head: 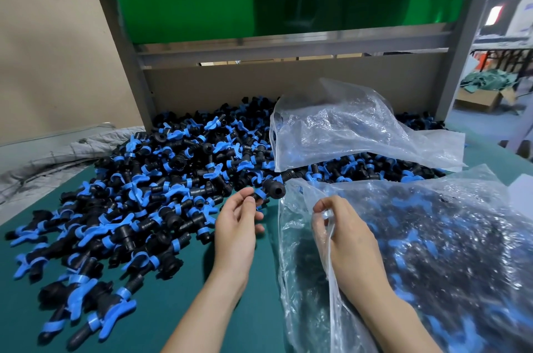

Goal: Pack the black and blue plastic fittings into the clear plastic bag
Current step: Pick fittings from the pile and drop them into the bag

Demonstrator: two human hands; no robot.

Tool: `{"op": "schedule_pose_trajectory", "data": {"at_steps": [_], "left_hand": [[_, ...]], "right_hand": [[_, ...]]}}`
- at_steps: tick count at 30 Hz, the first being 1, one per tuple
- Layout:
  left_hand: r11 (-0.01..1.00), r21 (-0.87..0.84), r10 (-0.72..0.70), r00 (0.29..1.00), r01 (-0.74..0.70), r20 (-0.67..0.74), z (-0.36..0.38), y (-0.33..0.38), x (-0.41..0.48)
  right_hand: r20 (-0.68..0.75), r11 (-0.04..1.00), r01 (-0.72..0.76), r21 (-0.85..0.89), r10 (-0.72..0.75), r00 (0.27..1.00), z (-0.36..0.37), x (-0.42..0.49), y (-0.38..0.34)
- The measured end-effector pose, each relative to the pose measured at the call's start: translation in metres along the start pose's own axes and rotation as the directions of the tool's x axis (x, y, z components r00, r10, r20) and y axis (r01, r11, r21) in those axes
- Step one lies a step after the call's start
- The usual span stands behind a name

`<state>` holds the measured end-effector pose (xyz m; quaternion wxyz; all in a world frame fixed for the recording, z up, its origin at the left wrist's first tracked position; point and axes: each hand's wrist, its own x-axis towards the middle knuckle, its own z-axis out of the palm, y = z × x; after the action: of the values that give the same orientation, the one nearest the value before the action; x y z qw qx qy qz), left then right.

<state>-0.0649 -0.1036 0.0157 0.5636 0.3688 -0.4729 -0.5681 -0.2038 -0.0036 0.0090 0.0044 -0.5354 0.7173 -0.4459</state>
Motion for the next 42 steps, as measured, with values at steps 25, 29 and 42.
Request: {"op": "schedule_pose_trajectory", "data": {"at_steps": [25, 29, 42], "left_hand": [[0.999, 0.027, 0.022, 1.000, -0.022, 0.021, 0.0014, 0.0002, -0.0039], [0.999, 0.028, 0.017, 1.000, -0.018, 0.025, 0.0009, -0.0002, -0.0041], [0.999, 0.039, 0.033, 0.999, -0.033, 0.001, -0.0019, -0.0004, 0.0012]], "right_hand": [[0.005, 0.999, 0.003, -0.047, -0.003, 1.000, 0.0023, -0.0002, 0.0035], [0.009, 0.999, 0.002, -0.052, -0.001, 1.000, 0.0025, 0.0002, 0.0041], [0.018, 0.997, -0.007, -0.073, 0.009, 1.000, 0.0013, 0.0015, 0.0011]]}}
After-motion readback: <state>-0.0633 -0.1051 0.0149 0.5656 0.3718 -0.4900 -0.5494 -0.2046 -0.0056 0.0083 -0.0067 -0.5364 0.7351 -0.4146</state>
